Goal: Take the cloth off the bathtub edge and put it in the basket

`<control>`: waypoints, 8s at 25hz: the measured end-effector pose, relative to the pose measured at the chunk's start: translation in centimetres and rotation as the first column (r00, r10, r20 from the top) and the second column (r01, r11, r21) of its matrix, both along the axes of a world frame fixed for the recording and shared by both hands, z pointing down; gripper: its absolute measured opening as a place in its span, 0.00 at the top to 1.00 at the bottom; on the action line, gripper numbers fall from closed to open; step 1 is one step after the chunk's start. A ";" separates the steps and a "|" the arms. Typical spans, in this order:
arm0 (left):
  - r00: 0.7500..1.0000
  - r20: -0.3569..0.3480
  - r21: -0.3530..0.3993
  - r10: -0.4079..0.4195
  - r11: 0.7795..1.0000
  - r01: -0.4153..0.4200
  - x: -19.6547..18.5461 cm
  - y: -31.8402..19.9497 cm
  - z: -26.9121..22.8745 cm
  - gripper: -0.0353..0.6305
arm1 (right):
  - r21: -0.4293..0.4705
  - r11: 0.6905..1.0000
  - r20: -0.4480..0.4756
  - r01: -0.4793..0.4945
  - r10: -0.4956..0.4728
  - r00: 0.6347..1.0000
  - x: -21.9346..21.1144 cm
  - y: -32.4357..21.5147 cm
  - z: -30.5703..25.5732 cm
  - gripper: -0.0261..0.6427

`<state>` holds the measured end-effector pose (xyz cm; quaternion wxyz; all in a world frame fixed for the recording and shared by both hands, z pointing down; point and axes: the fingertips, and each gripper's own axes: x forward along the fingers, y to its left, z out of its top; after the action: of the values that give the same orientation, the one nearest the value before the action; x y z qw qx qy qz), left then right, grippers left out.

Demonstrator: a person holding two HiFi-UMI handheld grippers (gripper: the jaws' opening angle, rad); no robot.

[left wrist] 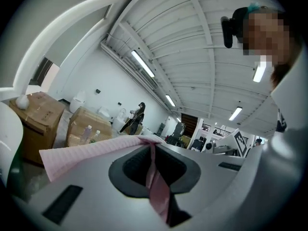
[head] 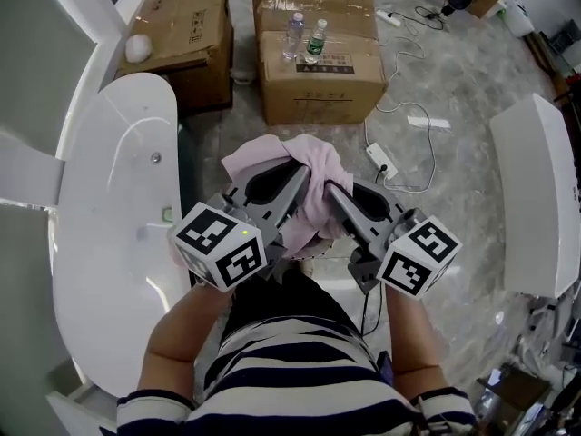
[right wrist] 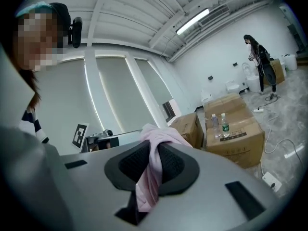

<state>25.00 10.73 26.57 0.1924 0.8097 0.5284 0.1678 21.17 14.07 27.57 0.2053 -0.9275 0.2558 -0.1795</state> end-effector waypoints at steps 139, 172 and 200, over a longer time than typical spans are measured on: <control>0.944 0.295 0.778 -0.152 0.611 -0.145 -3.9 -3.3 44.5 0.88 | -0.172 0.982 0.674 0.074 0.062 0.737 -6.4 -0.4 39.3 0.82; 0.921 0.334 0.657 -0.200 0.750 -0.076 -8.7 -6.6 35.4 0.88 | -0.271 0.963 0.589 -0.013 0.177 0.789 -8.3 0.5 33.9 0.91; 0.920 0.322 0.665 -0.226 0.745 -0.050 -11.5 -8.7 33.1 0.88 | -0.277 0.961 0.573 -0.012 0.175 0.801 -10.9 -0.7 32.0 0.92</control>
<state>13.54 1.99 59.71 0.0001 0.8006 0.3468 0.4887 10.28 13.37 59.54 0.1601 -0.8552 0.1068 -0.4812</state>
